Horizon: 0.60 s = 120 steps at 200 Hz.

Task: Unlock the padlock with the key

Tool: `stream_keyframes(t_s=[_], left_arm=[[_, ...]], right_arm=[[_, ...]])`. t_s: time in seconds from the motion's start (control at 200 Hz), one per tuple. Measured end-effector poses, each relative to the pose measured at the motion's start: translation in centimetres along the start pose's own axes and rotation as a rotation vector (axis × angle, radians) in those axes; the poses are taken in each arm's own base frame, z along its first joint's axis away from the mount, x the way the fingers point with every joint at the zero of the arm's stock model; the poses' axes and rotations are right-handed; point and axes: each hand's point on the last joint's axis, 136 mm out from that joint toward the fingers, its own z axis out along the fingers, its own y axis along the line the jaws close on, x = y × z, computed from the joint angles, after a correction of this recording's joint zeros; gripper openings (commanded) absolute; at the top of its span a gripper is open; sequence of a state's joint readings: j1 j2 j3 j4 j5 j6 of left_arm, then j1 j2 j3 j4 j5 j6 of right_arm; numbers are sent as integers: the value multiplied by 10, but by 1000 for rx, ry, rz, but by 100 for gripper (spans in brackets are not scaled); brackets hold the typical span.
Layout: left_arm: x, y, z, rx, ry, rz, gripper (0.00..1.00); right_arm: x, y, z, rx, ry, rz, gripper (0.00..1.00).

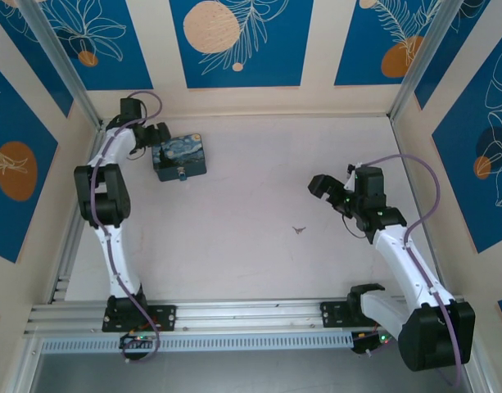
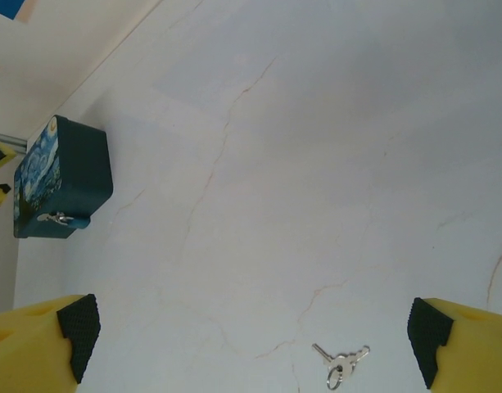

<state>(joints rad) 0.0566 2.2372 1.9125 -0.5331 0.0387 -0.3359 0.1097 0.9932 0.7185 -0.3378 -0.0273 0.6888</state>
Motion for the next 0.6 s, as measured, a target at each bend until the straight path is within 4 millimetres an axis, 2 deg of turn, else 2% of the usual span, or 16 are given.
stream_keyframes(t_s=[0.06,0.15,0.29,0.375,0.45,0.6], left_arm=[[10,-7,8,19,34,-7,100],[10,-20,6,47,38,5,100],[29,-67,6,126,66,63,100],[53,-102,6,185,89,105,100],[84,-130,0,238,119,134,100],[140,-178,-31,343,160,159,100]], right_arm=[[3,-2,1,7,10,6,99],[8,-7,4,21,29,17,99],[14,-14,14,46,63,39,99],[18,-18,23,61,89,56,99],[21,-21,31,68,110,67,99],[28,-19,44,71,147,67,99]])
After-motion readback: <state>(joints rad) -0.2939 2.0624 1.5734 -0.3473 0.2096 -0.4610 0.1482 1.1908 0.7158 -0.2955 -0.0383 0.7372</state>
